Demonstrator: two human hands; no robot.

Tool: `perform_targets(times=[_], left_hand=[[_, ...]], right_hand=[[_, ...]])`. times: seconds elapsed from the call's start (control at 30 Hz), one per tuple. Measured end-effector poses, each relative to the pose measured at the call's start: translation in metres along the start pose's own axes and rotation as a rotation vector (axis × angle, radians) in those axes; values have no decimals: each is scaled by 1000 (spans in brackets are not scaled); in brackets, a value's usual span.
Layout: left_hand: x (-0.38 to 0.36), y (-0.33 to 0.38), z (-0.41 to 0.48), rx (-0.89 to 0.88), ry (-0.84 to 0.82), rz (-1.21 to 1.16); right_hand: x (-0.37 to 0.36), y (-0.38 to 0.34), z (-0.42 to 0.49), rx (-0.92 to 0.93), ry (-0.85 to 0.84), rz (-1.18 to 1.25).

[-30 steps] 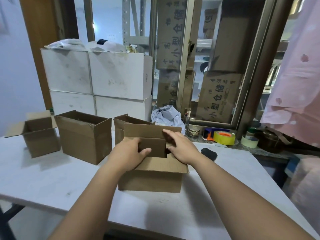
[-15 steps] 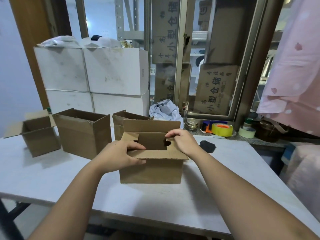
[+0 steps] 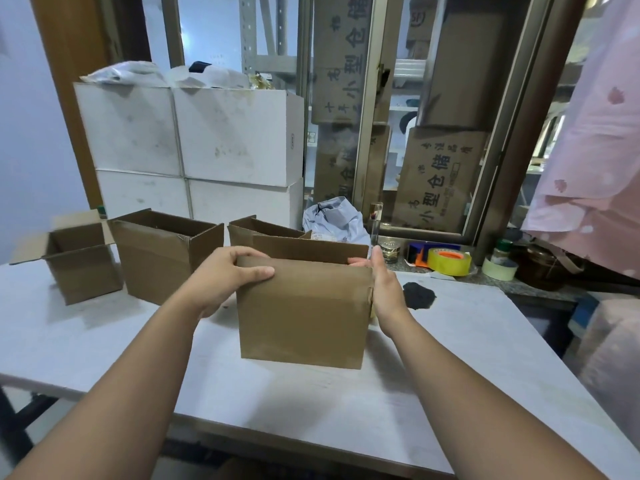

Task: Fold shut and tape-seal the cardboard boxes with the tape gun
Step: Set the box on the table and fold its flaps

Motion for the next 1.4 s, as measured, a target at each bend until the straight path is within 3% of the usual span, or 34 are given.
perform_targets(times=[0.23, 0.37, 0.47, 0.53, 0.6, 0.7, 0.83, 0.97, 1.03, 1.13, 1.27, 1.4], left_hand=[[-15, -18, 8, -112, 384, 163], [-30, -22, 10, -132, 475, 261], [-30, -22, 14, -109, 438, 250], [-31, -15, 15, -176, 417, 505], [-39, -3, 16, -300, 384, 869], [-63, 15, 15, -429, 267, 1094], [-91, 10, 19, -438, 110, 1109], [-94, -5, 19, -354, 66, 1091], [-93, -5, 17, -352, 42, 1113], [-91, 1, 14, -337, -20, 1157], [-92, 4, 12, -347, -19, 1163], [-92, -1, 10, -388, 22, 1160]], right_hand=[[-3, 12, -2, 155, 27, -155], [-2, 13, 1, 169, 23, -145], [0, 15, 2, 156, 140, -178], [5, 13, 7, 162, 149, -298], [7, 9, 10, 199, 35, -375], [8, 6, 12, 275, -30, -433], [9, 8, 12, 185, -22, -315], [10, 11, 15, 138, -8, -255], [14, 12, 22, 118, 75, -190], [24, 22, 45, 87, 234, -444], [31, 53, 74, -199, 73, -866], [29, 66, 84, -340, 17, -830]])
Point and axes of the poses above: each hand's wrist, its own z-axis towards the middle knuckle, its own x-axis out of the back of the hand, y = z × x, the point moved 1 cm from there along z, towards the middle knuckle, and after that the axes turned 2 degrees about y, right-handed, at the moved point
